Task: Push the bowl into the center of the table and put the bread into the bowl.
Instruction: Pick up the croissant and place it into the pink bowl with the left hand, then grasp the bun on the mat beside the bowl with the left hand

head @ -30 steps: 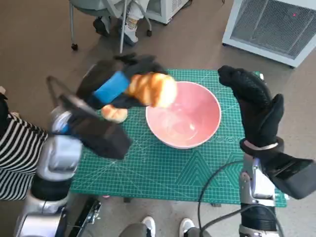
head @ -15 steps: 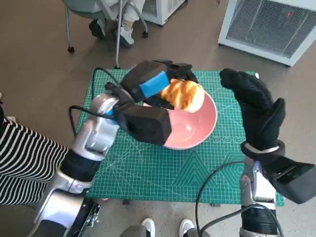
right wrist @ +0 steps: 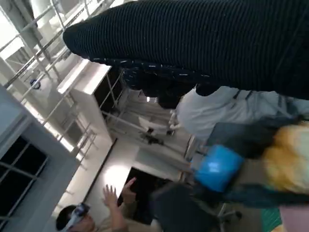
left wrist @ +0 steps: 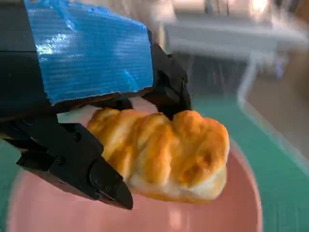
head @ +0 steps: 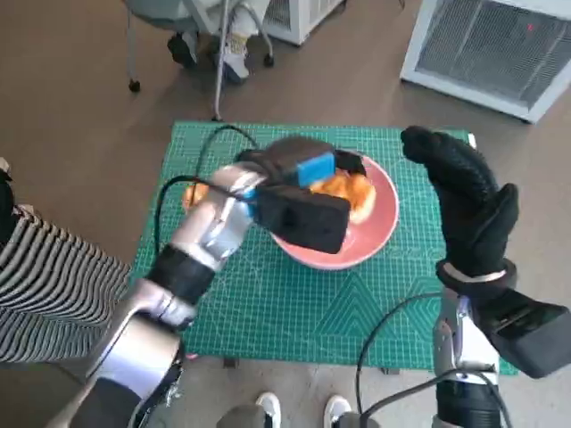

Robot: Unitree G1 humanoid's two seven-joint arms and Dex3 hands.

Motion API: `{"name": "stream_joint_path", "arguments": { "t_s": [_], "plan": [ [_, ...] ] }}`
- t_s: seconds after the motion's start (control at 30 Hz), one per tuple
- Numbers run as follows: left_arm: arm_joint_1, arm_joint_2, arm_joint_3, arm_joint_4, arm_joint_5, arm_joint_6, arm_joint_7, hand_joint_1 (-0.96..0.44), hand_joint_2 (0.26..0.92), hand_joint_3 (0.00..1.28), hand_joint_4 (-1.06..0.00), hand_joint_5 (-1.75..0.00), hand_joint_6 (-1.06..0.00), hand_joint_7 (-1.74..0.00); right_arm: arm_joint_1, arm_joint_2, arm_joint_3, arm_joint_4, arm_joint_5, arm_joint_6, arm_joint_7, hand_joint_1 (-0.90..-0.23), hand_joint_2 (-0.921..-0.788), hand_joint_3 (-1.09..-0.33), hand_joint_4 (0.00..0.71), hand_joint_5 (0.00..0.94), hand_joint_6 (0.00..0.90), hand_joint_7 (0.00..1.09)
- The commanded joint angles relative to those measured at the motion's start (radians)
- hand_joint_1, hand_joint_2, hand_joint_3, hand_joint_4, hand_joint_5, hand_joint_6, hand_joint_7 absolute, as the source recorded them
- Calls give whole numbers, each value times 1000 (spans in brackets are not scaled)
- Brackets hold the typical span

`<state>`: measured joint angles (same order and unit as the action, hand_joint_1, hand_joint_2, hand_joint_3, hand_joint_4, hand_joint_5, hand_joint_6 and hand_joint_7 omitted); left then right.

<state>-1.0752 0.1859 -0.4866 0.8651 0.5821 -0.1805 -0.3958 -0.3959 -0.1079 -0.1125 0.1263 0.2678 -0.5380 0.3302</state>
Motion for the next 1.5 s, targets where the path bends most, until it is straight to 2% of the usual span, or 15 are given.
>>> {"name": "stream_joint_path", "arguments": {
  "t_s": [0.03,0.2,0.4,0.8,1.2,1.5],
  "plan": [
    [-62,-11,-2,89,-23,-41,-63,-171,753,16,-144,-19,-264,-24,32,6,4,-8,-13,15,-14,-683,-921,-719,197,3,120,372],
    [-59,-1,9,97,-30,-65,-76,-224,745,9,-49,-2,-198,-3,38,7,7,-12,-7,17,-14,-691,-921,-718,198,2,120,372],
    [-22,43,46,24,-63,-85,-81,-249,745,6,-13,0,-179,0,44,10,11,-19,-6,19,-18,-693,-921,-717,198,2,120,373],
    [44,222,172,-181,-186,-111,-179,-254,746,4,-7,-1,-176,0,55,18,18,-29,-11,20,-27,-693,-921,-717,197,1,119,374],
    [119,421,314,-394,-266,-30,-250,-179,757,7,-31,-9,-229,-24,56,16,17,-31,-7,23,-29,-693,-921,-719,196,0,118,376],
    [140,505,339,-349,-259,-44,-248,-102,747,1,-45,-9,-245,-28,48,14,18,-17,-7,21,-25,-691,-921,-730,195,0,116,377]
  ]
}}
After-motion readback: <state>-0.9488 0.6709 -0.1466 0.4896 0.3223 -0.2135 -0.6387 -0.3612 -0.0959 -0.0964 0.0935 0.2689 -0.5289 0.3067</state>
